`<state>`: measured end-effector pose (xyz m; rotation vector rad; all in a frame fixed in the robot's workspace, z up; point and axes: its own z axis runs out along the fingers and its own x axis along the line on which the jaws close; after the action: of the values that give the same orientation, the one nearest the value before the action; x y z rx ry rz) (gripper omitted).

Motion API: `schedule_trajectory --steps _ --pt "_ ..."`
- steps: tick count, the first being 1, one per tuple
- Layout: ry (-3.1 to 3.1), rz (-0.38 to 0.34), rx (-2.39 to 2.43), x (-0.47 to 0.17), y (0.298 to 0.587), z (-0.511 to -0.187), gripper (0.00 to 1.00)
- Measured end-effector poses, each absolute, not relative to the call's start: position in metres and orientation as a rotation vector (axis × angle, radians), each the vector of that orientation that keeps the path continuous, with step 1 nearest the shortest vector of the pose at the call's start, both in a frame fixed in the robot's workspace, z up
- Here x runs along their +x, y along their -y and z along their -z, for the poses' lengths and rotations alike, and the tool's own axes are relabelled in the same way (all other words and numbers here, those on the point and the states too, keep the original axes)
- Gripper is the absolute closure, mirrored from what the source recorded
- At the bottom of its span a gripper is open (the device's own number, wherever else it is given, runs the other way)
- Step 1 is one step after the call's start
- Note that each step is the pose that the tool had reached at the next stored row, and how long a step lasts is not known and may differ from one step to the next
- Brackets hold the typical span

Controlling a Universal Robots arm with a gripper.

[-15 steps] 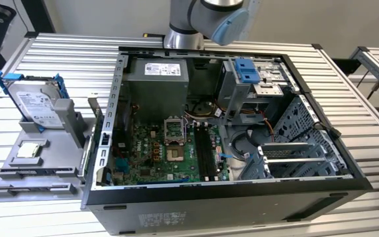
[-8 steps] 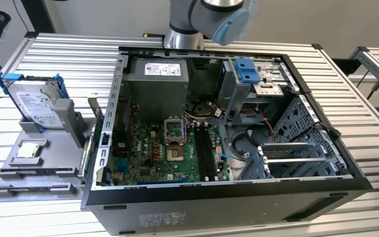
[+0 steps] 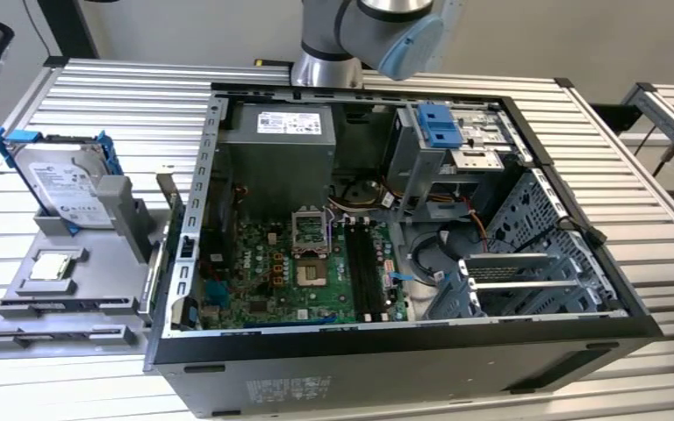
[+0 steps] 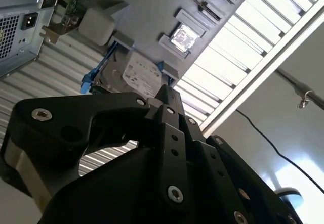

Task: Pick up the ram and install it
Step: 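Reach for the ram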

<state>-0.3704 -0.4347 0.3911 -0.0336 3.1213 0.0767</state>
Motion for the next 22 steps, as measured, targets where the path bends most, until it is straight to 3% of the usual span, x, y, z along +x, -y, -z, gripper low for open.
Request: schedule_trajectory --steps 5,22 --pt "-3.121 -0.077 -0.034 -0.371 0.438 -0.390 1.00" --pt "-3.121 -0.077 -0.016 -0.372 0.489 -0.382 1.00"
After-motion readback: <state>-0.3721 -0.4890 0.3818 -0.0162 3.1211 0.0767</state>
